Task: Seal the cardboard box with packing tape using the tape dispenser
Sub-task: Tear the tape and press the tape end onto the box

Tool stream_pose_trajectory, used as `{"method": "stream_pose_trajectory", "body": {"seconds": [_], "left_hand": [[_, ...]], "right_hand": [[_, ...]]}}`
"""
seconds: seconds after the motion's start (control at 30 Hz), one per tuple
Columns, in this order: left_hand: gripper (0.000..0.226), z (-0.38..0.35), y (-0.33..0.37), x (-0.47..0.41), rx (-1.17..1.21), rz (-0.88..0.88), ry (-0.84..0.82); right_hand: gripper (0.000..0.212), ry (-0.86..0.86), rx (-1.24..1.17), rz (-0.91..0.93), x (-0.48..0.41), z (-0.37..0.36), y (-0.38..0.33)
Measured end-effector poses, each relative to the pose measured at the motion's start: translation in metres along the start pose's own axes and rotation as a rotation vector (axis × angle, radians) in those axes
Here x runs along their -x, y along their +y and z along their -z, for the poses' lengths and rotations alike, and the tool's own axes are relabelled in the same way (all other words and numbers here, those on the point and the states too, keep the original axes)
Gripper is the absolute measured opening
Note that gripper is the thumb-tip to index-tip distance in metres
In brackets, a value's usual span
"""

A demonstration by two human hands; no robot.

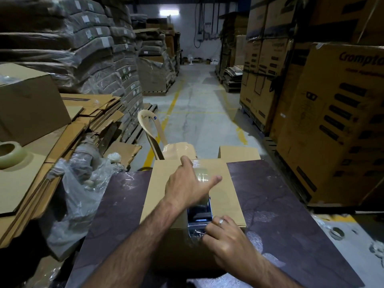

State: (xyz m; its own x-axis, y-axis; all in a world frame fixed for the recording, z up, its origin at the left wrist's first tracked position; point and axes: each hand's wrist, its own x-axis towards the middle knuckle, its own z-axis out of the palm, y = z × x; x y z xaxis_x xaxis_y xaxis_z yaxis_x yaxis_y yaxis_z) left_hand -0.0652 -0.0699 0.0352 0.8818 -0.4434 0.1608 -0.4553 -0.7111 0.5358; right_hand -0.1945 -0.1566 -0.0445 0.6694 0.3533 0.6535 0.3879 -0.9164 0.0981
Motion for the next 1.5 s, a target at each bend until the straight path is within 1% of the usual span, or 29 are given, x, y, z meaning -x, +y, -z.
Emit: {"method": "stream_pose_trajectory", "body": {"seconds": [0.07, 0.13, 0.2, 0.3, 0.4, 0.5, 0.57, 0.63, 0.73, 0.8, 0.83, 0.9, 0.97, 1.03, 1.13, 1.2, 1.23, 1.3, 1.37, 1.43, 1.5], "left_hand": [[0.083, -0.007, -0.005, 0.015, -0.056, -0.047, 0.046], [0.071, -0.013, -0.012, 0.018, -0.069, -0.106, 0.143], [0.054, -0.015, -0.014, 0.014, -0.034, -0.15, 0.189], [0.047, -0.015, -0.011, 0.006, -0.016, -0.172, 0.139], [0.046, -0.009, -0.008, -0.007, -0.029, -0.108, 0.016], [0.05, 0.001, -0.003, -0.025, -0.084, -0.032, -0.16], [0.049, 0.005, 0.002, -0.031, -0.115, -0.005, -0.196], [0.054, 0.006, 0.003, -0.027, -0.084, 0.007, -0.154], [0.081, -0.001, -0.002, 0.0, -0.019, -0.015, -0.001], [0.092, -0.01, -0.005, 0.021, -0.106, -0.043, 0.085], [0.089, -0.015, -0.007, 0.027, -0.149, -0.053, 0.133], [0.071, -0.02, -0.01, 0.028, -0.171, -0.08, 0.227], [0.055, -0.021, -0.011, 0.023, -0.178, -0.132, 0.256], [0.049, -0.021, -0.009, 0.013, -0.188, -0.167, 0.22], [0.048, -0.013, -0.008, -0.006, -0.156, -0.127, 0.083], [0.049, -0.006, -0.008, -0.02, -0.161, -0.082, -0.033], [0.05, -0.002, -0.007, -0.026, -0.175, -0.073, -0.076], [0.055, 0.001, -0.007, -0.031, -0.176, -0.052, -0.101], [0.068, 0.0, -0.008, -0.029, -0.105, -0.022, -0.075], [0.086, -0.005, -0.006, -0.011, -0.043, -0.002, 0.0], [0.095, -0.013, -0.004, 0.013, -0.116, -0.04, 0.069]], "right_hand": [[0.021, 0.018, -0.014, -0.025, 0.0, -0.002, -0.002], [0.019, 0.035, -0.016, -0.043, 0.0, -0.004, -0.007], [0.02, 0.044, -0.014, -0.055, 0.001, -0.007, -0.013], [0.033, 0.069, 0.0, -0.065, 0.0, -0.01, -0.022], [0.04, 0.073, 0.005, -0.065, 0.001, -0.007, -0.031], [0.04, 0.022, 0.008, -0.05, 0.007, -0.005, -0.035], [0.043, 0.012, 0.015, -0.066, 0.007, -0.004, -0.034], [0.042, 0.021, 0.031, -0.079, 0.008, -0.003, -0.033], [0.036, 0.029, 0.054, -0.092, 0.012, -0.005, -0.033], [0.027, 0.043, 0.063, -0.098, 0.016, -0.01, -0.033], [0.023, 0.049, 0.064, -0.103, 0.017, -0.013, -0.033], [0.025, 0.061, 0.053, -0.105, 0.018, -0.017, -0.035], [0.027, 0.078, 0.037, -0.105, 0.018, -0.018, -0.035], [0.034, 0.058, 0.015, -0.097, 0.016, -0.014, -0.036], [0.031, 0.011, -0.008, -0.035, 0.018, -0.015, -0.04], [0.035, -0.023, -0.017, 0.008, 0.022, -0.015, -0.044], [0.038, -0.01, -0.027, -0.001, 0.022, -0.014, -0.043], [0.04, -0.016, -0.026, -0.02, 0.023, -0.012, -0.039], [0.037, -0.016, -0.021, -0.036, 0.024, -0.009, -0.04], [0.035, -0.002, -0.012, -0.05, 0.028, -0.012, -0.042], [0.034, 0.013, -0.005, -0.061, 0.033, -0.017, -0.045]]}}
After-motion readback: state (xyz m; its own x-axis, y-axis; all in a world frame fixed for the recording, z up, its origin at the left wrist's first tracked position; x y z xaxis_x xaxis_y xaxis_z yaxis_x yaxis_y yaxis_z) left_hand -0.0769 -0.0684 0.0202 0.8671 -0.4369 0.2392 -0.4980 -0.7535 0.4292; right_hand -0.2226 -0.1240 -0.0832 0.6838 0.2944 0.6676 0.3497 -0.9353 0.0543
